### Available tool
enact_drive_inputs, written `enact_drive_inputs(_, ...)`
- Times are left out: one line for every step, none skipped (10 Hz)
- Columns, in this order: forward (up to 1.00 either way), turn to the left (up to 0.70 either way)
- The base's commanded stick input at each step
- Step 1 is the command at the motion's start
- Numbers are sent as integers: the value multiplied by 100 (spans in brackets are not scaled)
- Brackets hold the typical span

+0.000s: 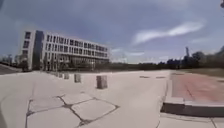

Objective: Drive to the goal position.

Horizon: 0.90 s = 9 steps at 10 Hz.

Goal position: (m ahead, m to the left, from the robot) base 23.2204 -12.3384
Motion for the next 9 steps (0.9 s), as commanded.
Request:
enact_drive_inputs(100, -31)
enact_drive_inputs(100, -38)
enact_drive_inputs(100, -38)
enact_drive_inputs(100, -38)
enact_drive_inputs(100, -38)
enact_drive_inputs(100, -38)
enact_drive_inputs(100, -38)
enact_drive_inputs(100, -38)
enact_drive_inputs(100, -38)
